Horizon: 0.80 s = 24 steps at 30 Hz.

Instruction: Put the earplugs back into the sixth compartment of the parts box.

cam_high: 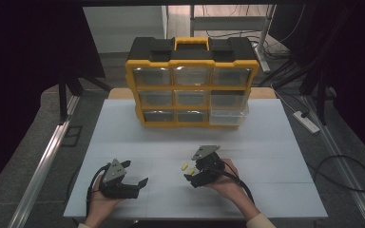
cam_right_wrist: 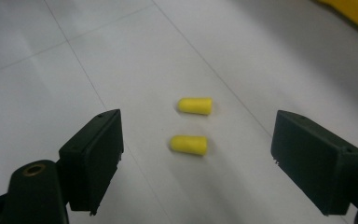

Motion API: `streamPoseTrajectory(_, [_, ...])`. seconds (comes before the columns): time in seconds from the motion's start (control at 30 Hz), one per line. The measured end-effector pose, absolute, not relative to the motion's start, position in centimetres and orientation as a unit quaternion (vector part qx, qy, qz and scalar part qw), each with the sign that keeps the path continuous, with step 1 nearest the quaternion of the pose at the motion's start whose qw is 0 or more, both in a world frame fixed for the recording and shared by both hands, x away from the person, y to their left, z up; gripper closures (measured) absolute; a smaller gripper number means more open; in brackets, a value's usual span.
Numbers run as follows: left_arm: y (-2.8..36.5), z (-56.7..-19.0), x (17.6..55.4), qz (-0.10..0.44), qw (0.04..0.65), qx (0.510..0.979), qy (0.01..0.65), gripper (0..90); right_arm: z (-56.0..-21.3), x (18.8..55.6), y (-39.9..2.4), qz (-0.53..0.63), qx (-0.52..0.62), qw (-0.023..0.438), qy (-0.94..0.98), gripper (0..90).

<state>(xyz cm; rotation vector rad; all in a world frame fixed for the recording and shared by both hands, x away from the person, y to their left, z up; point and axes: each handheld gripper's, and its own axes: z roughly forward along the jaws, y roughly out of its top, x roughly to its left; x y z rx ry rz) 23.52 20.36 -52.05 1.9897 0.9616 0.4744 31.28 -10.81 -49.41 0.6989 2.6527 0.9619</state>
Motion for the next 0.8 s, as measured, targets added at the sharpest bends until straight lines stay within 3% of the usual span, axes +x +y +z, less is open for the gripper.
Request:
streamPoseTrajectory(0.4, [20.3,-52.1,23.5,0.192,0.425,0.798,0.383,8.3,-51.7,32.2,-10.3,0.302,0.261,0.105,0.911,22.5])
streamPoseTrajectory(0.8, [20.4,-52.1,23.4,0.192,0.426,0.796,0.384,8.2,-52.2,31.9,-10.1,0.299,0.256,0.1,0.914,46.4])
